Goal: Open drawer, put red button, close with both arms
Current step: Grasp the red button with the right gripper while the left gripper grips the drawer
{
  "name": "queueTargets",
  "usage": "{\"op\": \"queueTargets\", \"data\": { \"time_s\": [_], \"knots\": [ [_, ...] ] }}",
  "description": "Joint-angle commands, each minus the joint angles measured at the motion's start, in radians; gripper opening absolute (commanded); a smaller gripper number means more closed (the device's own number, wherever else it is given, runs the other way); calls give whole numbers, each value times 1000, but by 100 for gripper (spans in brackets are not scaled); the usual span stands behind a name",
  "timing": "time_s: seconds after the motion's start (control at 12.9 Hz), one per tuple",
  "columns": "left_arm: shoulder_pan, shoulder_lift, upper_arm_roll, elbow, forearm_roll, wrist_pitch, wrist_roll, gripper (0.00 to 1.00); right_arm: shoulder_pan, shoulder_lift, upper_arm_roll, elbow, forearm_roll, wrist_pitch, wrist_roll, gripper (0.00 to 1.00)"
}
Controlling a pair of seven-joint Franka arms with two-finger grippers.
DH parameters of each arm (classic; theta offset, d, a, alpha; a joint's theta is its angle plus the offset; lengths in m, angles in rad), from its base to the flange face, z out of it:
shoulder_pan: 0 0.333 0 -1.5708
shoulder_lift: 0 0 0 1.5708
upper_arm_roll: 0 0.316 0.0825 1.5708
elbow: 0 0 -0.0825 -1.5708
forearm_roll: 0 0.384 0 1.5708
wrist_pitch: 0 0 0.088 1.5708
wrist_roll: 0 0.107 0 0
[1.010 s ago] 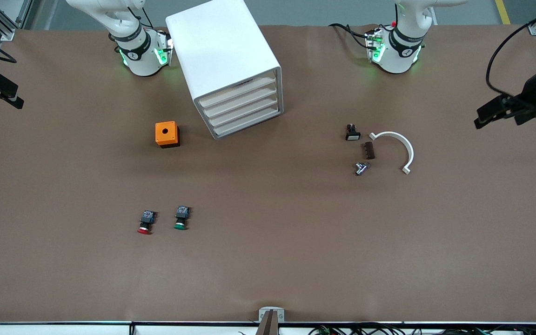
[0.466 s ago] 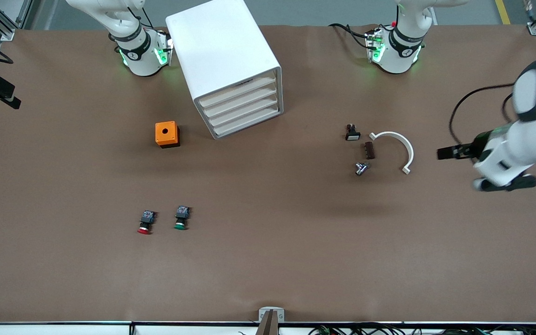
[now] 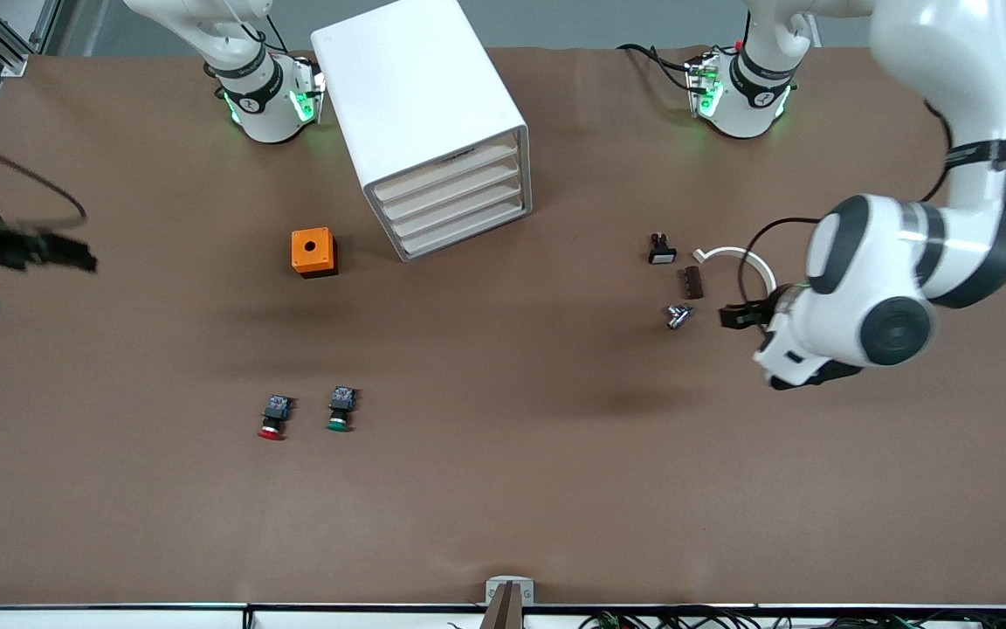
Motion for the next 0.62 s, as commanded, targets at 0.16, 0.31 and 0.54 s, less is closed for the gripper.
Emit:
{"op": "queueTargets", "data": {
  "time_s": [0.16,0.31,0.54],
  "knots": [
    [-106,99,2,111,-106,-22,-324,100,46,44,12,-120,10,301,172,100],
    [-136,148,2,172,-198,-32,-485,100,89,86,12,-178,11,445,239,100],
    [-156,185,3,199,-401,-40,-636,100,153,167,12,-185,11,548,331,100]
  ]
}}
